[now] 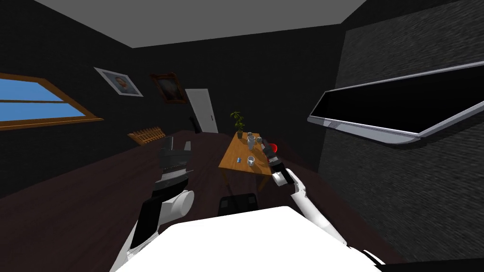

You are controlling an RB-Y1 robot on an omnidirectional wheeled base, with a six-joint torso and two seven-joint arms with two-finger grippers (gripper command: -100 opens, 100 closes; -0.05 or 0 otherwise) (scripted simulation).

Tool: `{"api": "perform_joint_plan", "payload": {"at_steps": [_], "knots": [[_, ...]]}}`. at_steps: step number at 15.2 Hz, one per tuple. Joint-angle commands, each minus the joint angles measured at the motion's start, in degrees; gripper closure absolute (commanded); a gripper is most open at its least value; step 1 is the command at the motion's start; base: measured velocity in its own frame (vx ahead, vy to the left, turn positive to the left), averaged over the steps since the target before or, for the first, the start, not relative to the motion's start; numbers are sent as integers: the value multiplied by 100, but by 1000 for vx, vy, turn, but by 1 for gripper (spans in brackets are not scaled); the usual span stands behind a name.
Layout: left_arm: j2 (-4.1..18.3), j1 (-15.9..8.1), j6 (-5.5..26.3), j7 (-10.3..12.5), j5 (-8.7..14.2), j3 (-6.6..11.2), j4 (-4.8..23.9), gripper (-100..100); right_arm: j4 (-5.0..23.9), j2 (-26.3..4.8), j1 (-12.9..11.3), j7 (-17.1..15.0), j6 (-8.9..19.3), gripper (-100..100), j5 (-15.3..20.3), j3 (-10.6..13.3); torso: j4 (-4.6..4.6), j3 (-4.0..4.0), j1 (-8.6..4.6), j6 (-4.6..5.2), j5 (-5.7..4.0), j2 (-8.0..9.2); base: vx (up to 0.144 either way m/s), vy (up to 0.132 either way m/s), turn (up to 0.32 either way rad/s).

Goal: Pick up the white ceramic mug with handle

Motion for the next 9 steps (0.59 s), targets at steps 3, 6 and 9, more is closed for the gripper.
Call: {"api": "perform_joint_plan", "payload": {"at_steps": [3,6,9], "knots": [[0,0,0,0,0,0,0,0,391,-504,-386,117,-18,-100,136,298,1,2,3,5,2,4,25,106,102],[0,0,0,0,0,-1,0,0,629,-887,-621,192,-28,-100,212,485,0,-2,22,-2,5,-4,42,138,168],[0,0,0,0,0,-1,0,0,860,-1187,-849,273,-38,-100,287,676,0,1,20,-1,5,1,31,121,144]]}}
